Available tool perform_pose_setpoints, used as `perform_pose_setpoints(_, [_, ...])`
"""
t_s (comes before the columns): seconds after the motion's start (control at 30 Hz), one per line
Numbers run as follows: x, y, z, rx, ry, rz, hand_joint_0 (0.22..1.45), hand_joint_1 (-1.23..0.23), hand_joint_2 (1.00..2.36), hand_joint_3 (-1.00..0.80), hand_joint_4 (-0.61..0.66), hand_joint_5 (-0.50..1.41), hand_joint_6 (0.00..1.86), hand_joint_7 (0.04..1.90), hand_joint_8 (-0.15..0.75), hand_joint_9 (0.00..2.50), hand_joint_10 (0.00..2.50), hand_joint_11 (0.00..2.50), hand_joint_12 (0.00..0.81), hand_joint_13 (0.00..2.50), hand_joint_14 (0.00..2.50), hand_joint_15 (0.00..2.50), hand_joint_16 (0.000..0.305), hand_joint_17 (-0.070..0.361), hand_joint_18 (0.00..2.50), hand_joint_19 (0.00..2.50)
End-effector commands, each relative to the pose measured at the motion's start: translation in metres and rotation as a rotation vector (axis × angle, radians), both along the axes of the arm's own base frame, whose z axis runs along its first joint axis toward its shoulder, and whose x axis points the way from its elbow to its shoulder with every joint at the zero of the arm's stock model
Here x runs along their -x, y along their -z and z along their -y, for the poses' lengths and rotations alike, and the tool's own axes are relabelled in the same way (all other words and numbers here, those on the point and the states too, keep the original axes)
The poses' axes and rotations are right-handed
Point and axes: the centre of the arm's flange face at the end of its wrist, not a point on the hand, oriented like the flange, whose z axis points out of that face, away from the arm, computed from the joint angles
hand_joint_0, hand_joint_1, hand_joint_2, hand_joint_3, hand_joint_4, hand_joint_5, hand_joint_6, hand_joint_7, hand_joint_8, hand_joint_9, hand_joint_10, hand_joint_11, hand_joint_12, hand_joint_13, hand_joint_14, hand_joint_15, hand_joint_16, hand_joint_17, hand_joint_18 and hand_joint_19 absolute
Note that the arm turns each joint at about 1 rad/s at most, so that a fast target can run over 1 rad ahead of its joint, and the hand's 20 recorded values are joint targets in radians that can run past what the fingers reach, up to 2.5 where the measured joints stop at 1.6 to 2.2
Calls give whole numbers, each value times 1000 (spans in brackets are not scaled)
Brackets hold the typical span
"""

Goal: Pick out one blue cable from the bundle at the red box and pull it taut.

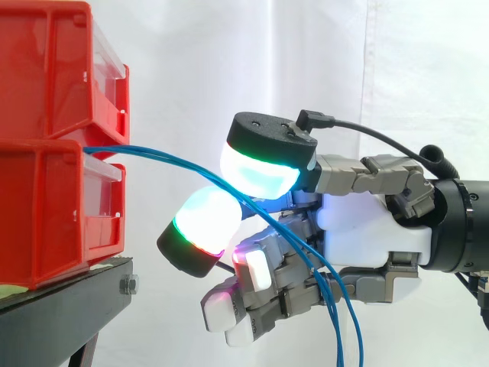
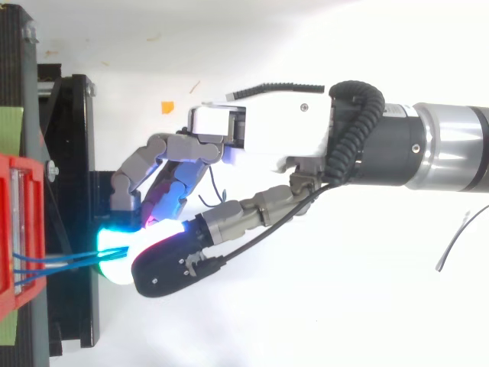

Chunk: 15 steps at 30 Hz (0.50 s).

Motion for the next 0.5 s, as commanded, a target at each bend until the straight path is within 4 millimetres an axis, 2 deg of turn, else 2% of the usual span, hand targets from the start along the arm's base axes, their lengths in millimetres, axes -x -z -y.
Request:
perform_pose_setpoints(0.0, [0,0,-1,-9,-6,-1,570,-646,1017,-247,114,-136,925,714,316,1020,26,697,310,824,17,398,40,90,626,520])
perform_pose_setpoints(0.13, [0,1,-2,-14,-9,-3,565,-616,1010,-394,121,-131,913,750,323,1043,23,690,312,833,15,385,40,90,636,517])
perform_pose_setpoints(0.23, [0,0,-4,-16,-13,-1,567,-508,1000,-498,122,-129,910,749,319,1049,25,680,307,834,17,392,40,89,634,533])
perform_pose_setpoints(0.33, [-1,-1,-4,-15,-13,1,565,-475,1000,-500,123,-126,906,768,323,1060,25,689,312,840,15,397,40,90,633,533])
perform_pose_setpoints(0.47, [-1,-2,-4,-16,-13,4,571,-547,1003,-466,116,-124,905,772,323,1069,25,686,311,851,15,394,40,90,642,536])
